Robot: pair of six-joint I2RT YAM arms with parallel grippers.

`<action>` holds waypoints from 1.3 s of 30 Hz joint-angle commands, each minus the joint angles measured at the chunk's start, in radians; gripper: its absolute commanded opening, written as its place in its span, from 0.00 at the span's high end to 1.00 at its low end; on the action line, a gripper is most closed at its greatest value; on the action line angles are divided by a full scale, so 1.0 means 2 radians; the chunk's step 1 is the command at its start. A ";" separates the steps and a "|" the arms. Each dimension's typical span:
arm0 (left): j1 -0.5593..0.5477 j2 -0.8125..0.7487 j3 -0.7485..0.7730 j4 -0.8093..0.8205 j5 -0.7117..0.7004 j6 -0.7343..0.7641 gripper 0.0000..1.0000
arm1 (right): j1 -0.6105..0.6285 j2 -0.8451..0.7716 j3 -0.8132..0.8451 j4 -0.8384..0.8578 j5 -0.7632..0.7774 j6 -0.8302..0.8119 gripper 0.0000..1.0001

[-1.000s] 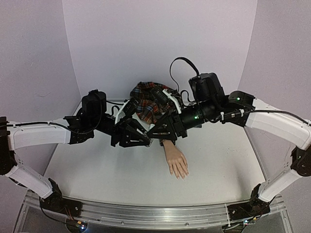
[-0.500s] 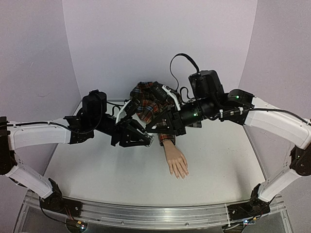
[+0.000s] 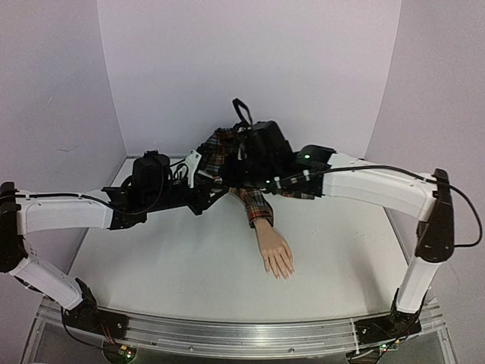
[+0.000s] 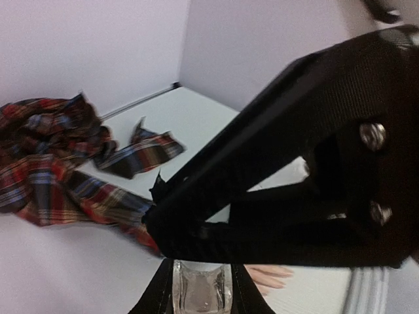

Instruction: Paint the nails

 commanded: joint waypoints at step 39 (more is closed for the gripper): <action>-0.006 0.019 0.077 0.075 0.490 -0.061 1.00 | -0.040 -0.177 -0.105 0.022 -0.492 -0.201 0.55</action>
